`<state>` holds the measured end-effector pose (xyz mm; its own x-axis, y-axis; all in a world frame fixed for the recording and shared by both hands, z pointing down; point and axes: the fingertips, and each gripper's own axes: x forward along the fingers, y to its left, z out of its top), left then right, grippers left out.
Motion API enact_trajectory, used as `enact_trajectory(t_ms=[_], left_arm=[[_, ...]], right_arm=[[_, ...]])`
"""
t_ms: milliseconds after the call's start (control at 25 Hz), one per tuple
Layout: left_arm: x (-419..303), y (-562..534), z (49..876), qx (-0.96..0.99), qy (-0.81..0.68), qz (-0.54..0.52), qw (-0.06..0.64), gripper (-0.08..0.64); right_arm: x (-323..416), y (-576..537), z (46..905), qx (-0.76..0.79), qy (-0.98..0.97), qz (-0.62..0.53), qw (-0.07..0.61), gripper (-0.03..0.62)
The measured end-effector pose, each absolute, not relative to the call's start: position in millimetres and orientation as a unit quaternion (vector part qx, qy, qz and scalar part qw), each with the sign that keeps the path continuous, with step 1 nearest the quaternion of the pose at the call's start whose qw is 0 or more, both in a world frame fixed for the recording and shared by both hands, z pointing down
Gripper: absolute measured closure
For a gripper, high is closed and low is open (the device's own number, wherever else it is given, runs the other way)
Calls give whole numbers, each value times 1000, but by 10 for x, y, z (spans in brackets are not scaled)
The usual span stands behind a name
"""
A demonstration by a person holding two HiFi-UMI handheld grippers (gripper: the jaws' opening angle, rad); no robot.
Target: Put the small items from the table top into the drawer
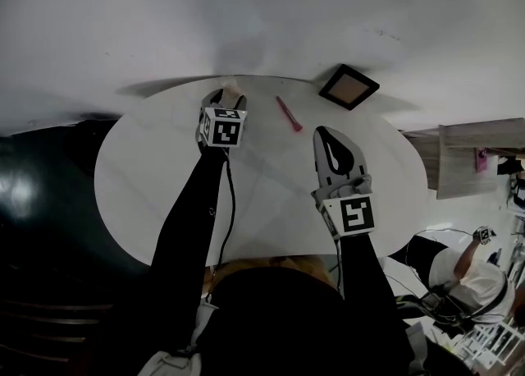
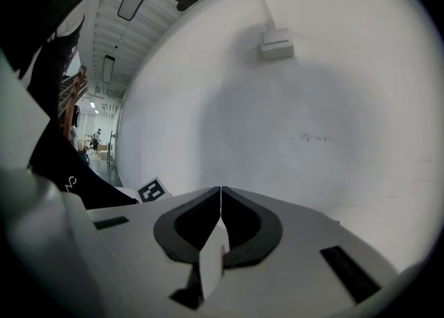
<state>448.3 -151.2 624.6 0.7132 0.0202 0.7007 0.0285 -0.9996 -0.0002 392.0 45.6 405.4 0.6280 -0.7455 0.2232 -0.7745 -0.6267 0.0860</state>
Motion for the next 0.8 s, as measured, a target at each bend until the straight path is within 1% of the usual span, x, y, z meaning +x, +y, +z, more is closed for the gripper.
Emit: enact_trajectory(t_ms=[40,80,160,280,520,800], left_arm=[[4494,-1511,6294,-924,-14,-383,13,319],[4506,-1511,6324,-923,-16,-384,20,425],[4520,-1512,6334,-924,-20,-382,29,467],[4509,-1522,6318,-925,-22,-378,29,477],[4498,-1507,6166,-930,-28,-364,34,480],[4383,-1393,5582,-947,-38,-316,49,480]], right_arm=[[3924,469,4072,898,-422,86,88,565],[3927,481,4093,899,-420,89,90,565],[3924,491,4122,899,-417,96,92,565],[3916,464,4086,902,-414,91,81,565],[3892,493,4101,901,-416,87,90,565],[3870,458,3884,903,-418,62,69,565]])
